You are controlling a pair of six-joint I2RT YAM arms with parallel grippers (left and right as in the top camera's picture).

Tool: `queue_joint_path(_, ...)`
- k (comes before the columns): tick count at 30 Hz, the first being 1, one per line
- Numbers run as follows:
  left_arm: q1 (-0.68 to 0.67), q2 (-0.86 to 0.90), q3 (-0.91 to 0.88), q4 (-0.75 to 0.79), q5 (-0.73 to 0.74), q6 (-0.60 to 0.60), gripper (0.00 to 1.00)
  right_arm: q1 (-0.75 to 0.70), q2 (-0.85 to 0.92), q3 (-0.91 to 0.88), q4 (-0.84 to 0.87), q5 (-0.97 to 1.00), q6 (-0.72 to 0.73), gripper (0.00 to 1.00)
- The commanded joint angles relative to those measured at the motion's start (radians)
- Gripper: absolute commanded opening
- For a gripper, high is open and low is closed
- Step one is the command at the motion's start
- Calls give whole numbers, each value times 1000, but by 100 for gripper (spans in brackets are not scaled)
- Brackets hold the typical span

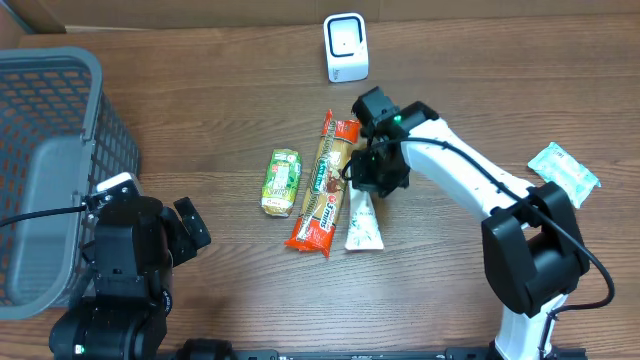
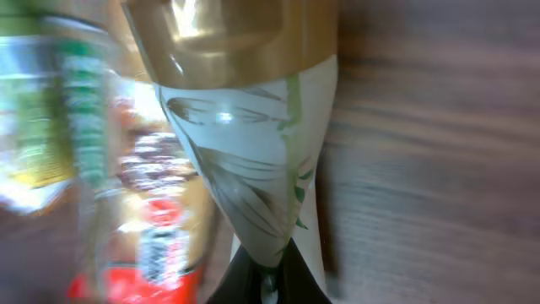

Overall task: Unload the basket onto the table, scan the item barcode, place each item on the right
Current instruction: 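Move the right gripper to the white tube at table centre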

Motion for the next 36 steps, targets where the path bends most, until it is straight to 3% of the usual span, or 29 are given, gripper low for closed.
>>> queue_joint_path(1, 3, -2, -1, 0, -12, -21, 100, -53, -27, 51, 21, -218, -212, 4)
queue_joint_path(5, 3, -2, -1, 1, -12, -21, 100, -126, 6, 5, 45, -420, -380, 4)
queue_joint_path(10, 3, -2, -1, 1, -12, -21, 100, -220, 98, -47, 59, -514, -508, 4)
queue_joint_path(18, 3, -2, -1, 1, -12, -21, 99, -351, 179, -56, 53, -473, -531, 4)
queue_joint_path(19, 3, -2, -1, 1, -13, -21, 100, -363, 179, -56, 52, -443, -530, 9)
queue_joint_path(21, 3, -2, -1, 1, -12, -21, 100, -391, 179, -56, 48, -331, -493, 30)
queue_joint_path(24, 3, -2, -1, 1, -12, -21, 99, -422, 179, -55, 37, -143, -426, 44)
queue_joint_path(29, 3, -2, -1, 1, -12, -21, 100, -453, 177, -22, 14, -69, -407, 57)
queue_joint_path(36, 3, -2, -1, 1, -12, -21, 100, -451, 156, 180, -132, -49, -412, 60)
